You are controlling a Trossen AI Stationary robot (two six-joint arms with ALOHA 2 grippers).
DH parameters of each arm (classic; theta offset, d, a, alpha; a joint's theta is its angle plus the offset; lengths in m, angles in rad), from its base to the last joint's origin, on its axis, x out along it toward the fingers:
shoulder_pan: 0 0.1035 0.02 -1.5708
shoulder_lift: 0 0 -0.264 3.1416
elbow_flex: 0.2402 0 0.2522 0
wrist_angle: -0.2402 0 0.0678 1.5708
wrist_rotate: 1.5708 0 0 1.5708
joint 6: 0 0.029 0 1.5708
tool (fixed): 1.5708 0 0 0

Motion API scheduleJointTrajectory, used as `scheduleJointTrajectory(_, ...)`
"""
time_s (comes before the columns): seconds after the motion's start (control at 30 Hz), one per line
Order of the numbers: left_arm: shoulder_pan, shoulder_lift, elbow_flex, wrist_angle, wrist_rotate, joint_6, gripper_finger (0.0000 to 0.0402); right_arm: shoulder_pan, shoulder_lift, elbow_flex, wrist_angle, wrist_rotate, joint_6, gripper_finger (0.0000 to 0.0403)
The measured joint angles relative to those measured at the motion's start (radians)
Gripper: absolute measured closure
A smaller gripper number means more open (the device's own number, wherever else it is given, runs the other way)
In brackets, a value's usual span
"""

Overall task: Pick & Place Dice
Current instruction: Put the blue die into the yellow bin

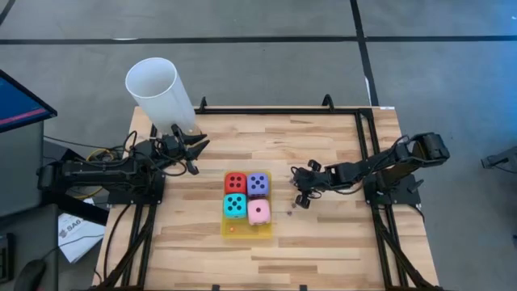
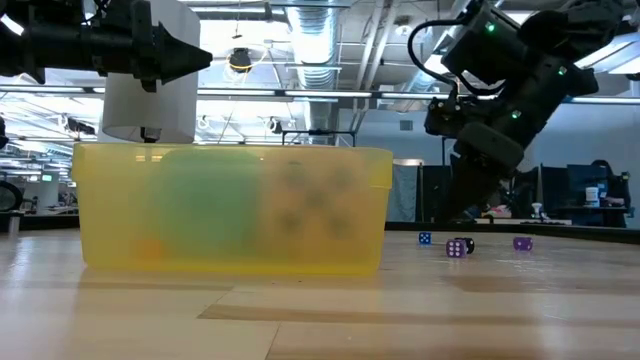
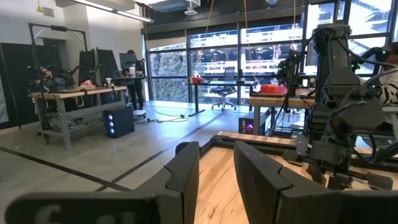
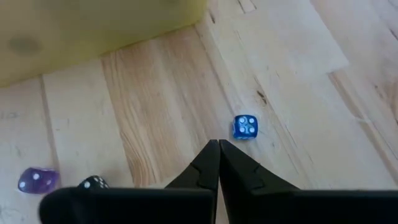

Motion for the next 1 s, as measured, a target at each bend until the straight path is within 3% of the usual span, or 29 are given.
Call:
scheduleJointTrajectory(0.47,0.000,0.000,0.000,0.000,0.000,0.000,0.0312,-0.001,0.024,-0.001,-0.003,0.003,-0.001,0.0383)
scheduleJointTrajectory(0.77,0.000,0.000,0.000,0.000,0.000,0.000,0.0312,0.000,0.103,0.002,0.007,0.044,-0.004,0.0258)
scheduleJointTrajectory(1.0,0.000,0.000,0.000,0.000,0.000,0.000,0.0312,-0.002,0.088,0.000,0.004,0.049,-0.006,0.0162)
